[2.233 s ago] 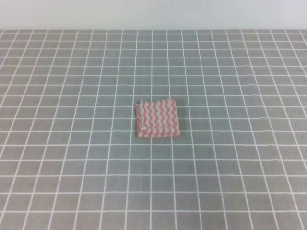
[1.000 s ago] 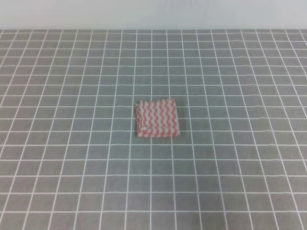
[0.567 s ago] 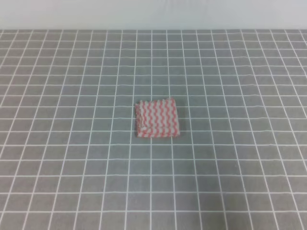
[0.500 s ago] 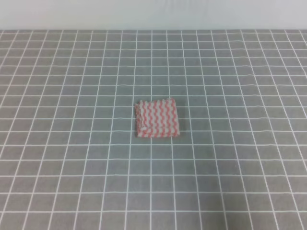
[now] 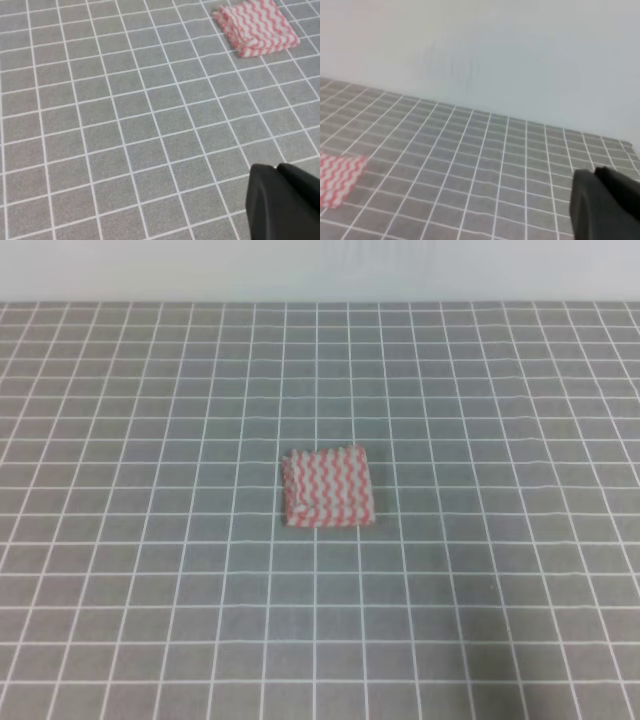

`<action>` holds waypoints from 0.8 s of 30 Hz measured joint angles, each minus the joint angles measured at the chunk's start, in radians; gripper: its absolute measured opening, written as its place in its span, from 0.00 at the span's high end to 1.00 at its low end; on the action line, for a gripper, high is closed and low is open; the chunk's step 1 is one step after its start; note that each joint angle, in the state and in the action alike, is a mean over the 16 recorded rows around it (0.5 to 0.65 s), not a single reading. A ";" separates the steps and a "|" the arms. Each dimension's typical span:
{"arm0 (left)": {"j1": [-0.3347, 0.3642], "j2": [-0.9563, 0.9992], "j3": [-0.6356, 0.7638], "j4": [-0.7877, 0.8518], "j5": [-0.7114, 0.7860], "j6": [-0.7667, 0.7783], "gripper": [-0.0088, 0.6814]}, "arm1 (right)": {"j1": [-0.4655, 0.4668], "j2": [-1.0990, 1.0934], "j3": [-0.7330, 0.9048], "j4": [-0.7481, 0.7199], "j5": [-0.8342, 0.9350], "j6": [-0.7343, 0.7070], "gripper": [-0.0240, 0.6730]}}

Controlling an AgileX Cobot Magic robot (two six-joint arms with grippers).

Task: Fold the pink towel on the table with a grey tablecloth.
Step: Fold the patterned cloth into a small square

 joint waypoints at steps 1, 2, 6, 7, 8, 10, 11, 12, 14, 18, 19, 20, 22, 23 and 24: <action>0.000 0.000 0.000 0.000 0.000 0.000 0.99 | -0.003 -0.008 0.031 0.002 -0.033 0.004 0.99; 0.000 0.000 0.000 0.000 0.000 0.000 0.99 | -0.007 -0.017 0.062 0.005 -0.064 0.007 0.99; 0.000 -0.002 0.000 0.000 0.001 0.000 0.99 | -0.027 -0.063 0.172 0.007 -0.139 0.029 0.99; 0.000 -0.003 0.000 0.000 0.001 0.000 0.99 | -0.033 -0.075 0.198 0.001 -0.150 0.041 0.99; 0.000 -0.003 0.000 0.001 0.001 0.000 0.99 | -0.040 -0.088 0.222 -0.003 -0.158 0.053 0.99; 0.000 -0.003 0.000 0.002 0.002 0.000 0.99 | -0.054 -0.113 0.266 -0.015 -0.157 0.076 0.99; 0.000 -0.003 0.000 0.003 0.002 0.000 0.99 | -0.060 -0.124 0.286 -0.021 -0.155 0.087 0.99; 0.000 -0.003 0.000 0.004 0.002 0.000 0.99 | -0.067 -0.133 0.299 -0.028 -0.150 0.098 0.99; 0.000 -0.003 0.000 0.005 0.003 0.000 0.99 | -0.080 -0.149 0.317 -0.043 -0.132 0.120 0.99; 0.000 -0.003 0.000 0.009 0.005 0.000 0.99 | -0.097 -0.163 0.321 -0.070 -0.079 0.153 0.99; 0.000 -0.004 0.000 0.010 0.005 0.000 0.99 | -0.100 -0.164 0.321 -0.077 -0.068 0.161 0.99; 0.000 -0.005 0.000 0.011 0.006 0.000 0.99 | -0.102 -0.165 0.320 -0.080 -0.061 0.166 0.99; 0.000 -0.004 0.000 0.013 0.006 0.000 0.99 | -0.104 -0.165 0.321 -0.089 -0.045 0.177 0.99; 0.000 -0.004 0.000 0.014 0.007 0.000 0.99 | -0.105 -0.166 0.320 -0.088 -0.041 0.177 0.99; 0.000 -0.004 0.000 0.014 0.007 0.001 0.99 | -0.105 -0.166 0.320 -0.088 -0.037 0.177 0.99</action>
